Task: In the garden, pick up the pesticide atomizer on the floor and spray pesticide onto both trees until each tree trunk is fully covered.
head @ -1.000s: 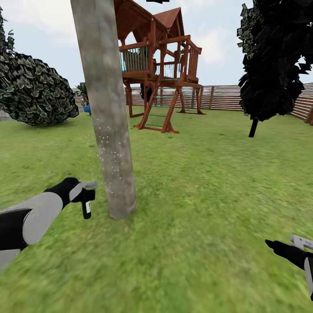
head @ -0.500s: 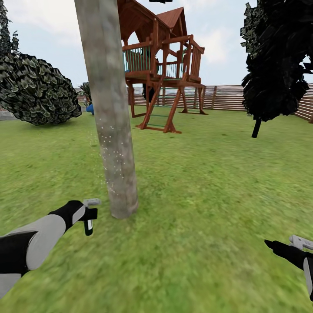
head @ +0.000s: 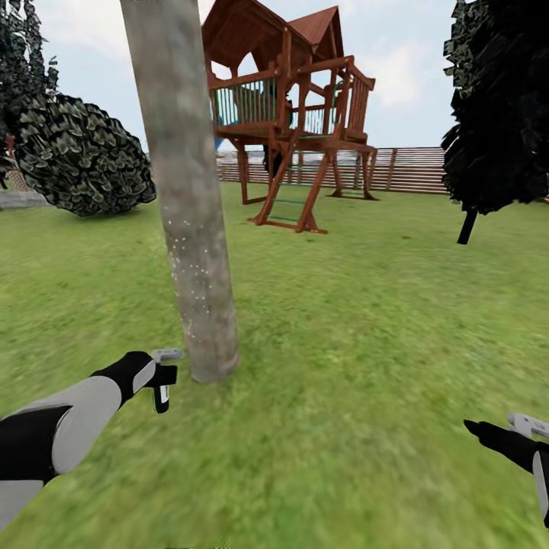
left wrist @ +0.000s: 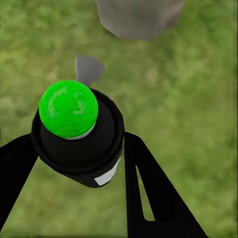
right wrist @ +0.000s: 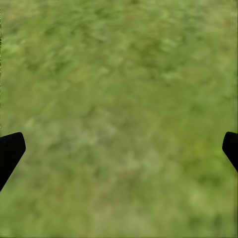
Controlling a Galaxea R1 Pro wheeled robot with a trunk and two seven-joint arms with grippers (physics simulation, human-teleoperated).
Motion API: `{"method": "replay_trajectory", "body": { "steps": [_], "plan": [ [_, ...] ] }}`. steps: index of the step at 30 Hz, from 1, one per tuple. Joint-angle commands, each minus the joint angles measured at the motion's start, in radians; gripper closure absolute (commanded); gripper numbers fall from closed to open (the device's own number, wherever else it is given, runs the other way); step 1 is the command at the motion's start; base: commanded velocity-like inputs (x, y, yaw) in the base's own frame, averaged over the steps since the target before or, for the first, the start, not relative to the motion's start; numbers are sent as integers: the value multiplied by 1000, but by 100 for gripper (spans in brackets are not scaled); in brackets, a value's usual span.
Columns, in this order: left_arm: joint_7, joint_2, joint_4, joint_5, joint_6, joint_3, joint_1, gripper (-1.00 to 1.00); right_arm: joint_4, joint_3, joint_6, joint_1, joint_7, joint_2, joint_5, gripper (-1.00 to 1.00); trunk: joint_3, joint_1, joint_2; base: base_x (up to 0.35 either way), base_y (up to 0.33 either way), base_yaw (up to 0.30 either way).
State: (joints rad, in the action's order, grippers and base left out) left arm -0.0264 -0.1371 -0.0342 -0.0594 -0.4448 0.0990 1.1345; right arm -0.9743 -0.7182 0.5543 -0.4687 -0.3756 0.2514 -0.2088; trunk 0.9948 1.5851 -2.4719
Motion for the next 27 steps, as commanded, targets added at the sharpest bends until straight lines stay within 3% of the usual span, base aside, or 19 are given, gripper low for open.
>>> {"method": "replay_trajectory", "body": {
  "steps": [1,9,21,27],
  "plan": [
    [-3,1,-1,-7,-6,7,1,100,-1,-3,3,-1,-9,-1,-11,-100,1,0,0,30,-297,252],
    [-3,2,-2,-7,-6,7,1,100,-1,-4,3,-1,-10,0,-10,-100,1,0,0,18,-294,88],
    [-3,5,-1,-7,-6,7,1,100,-1,-3,3,-1,-8,-1,-11,-100,-3,0,0,0,-302,252],
    [-3,6,-1,-7,-7,7,1,100,-1,-3,3,-1,-10,0,-11,-100,-3,0,0,0,-290,38]
  ]
}}
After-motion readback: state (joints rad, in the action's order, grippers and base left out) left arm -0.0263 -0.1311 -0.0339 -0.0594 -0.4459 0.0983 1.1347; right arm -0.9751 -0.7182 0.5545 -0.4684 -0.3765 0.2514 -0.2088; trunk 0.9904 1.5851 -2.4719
